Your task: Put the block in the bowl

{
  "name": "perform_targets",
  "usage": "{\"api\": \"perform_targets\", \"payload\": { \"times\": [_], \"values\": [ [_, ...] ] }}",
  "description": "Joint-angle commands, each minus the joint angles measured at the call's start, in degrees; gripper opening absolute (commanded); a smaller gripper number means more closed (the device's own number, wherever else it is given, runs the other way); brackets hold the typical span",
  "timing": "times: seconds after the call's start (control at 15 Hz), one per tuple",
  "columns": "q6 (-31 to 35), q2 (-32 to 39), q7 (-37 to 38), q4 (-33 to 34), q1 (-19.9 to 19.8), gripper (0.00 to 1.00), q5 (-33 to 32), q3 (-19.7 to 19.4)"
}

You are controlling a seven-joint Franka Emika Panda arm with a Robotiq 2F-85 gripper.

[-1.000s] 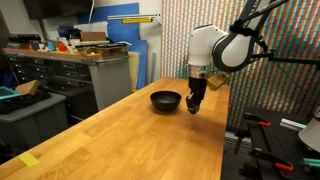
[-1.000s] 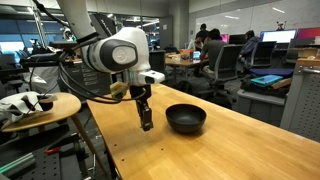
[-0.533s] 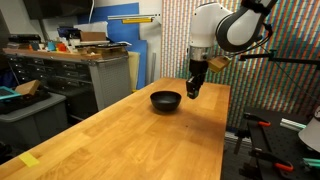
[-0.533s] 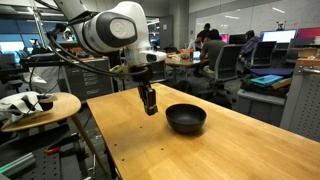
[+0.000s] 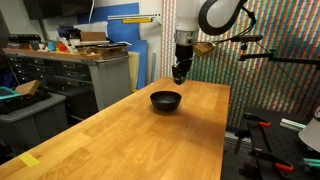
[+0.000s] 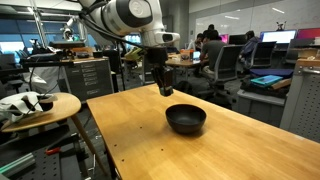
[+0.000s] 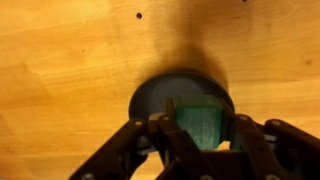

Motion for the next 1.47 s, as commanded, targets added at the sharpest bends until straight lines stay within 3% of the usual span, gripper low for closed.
{"api": "perform_targets", "payload": {
  "times": [0.0, 0.6, 1.07, 1.4],
  "values": [
    [-4.2, 6.6, -6.0, 9.5, -2.0, 0.18, 1.9, 0.8],
    [-8.8, 20.5, -18.0, 23.2, -5.9, 0.18, 10.3, 1.0],
    [-10.5, 26.7, -20.5, 28.2, -6.9, 0.18, 13.5, 1.8],
    [-9.6, 29.1, -19.4, 29.2, -5.7, 0.18, 11.9, 1.4]
  ]
}}
